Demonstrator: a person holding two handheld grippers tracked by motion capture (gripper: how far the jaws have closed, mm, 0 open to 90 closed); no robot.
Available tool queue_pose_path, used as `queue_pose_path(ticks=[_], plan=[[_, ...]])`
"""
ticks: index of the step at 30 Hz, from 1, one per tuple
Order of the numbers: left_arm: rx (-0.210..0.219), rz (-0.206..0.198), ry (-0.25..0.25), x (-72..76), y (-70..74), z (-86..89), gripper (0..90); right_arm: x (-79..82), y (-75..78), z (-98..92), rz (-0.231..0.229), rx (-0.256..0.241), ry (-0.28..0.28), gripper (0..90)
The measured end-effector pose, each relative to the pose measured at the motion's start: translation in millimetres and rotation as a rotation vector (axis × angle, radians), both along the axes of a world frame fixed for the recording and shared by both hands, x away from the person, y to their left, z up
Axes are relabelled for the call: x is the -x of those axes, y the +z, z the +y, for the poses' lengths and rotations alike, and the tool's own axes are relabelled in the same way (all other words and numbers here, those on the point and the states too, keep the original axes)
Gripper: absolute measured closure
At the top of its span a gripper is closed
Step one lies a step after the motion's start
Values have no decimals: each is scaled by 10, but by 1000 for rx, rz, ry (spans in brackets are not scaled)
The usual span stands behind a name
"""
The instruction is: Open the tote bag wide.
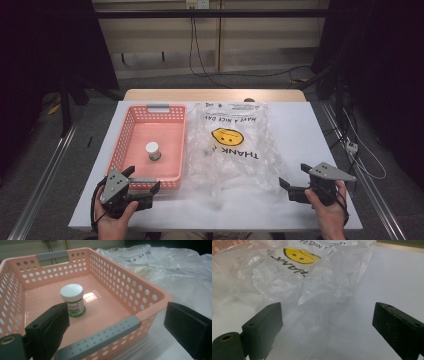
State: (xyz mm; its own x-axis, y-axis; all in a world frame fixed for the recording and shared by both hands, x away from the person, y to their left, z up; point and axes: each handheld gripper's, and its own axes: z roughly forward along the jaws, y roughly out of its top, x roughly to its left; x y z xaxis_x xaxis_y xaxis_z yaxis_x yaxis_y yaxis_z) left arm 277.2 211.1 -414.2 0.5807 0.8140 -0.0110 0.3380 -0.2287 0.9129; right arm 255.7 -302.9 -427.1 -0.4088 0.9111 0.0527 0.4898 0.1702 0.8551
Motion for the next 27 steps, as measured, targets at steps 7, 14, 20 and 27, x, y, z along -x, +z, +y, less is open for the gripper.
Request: queue_pose_path(ticks=[7,14,20,27], plan=[[-2,15,-20,-21,-15,-18,59,-51,105,108,-13,37,23,119],[10,12,-36,-4,-8,2,58,-66,211,321,-30,6,77,78],[14,10,-44,1,-8,1,56,-127,255,546,9,43,160,110],[15,9,-36,18,-11,5,56,-309,261,818,76,84,256,103]])
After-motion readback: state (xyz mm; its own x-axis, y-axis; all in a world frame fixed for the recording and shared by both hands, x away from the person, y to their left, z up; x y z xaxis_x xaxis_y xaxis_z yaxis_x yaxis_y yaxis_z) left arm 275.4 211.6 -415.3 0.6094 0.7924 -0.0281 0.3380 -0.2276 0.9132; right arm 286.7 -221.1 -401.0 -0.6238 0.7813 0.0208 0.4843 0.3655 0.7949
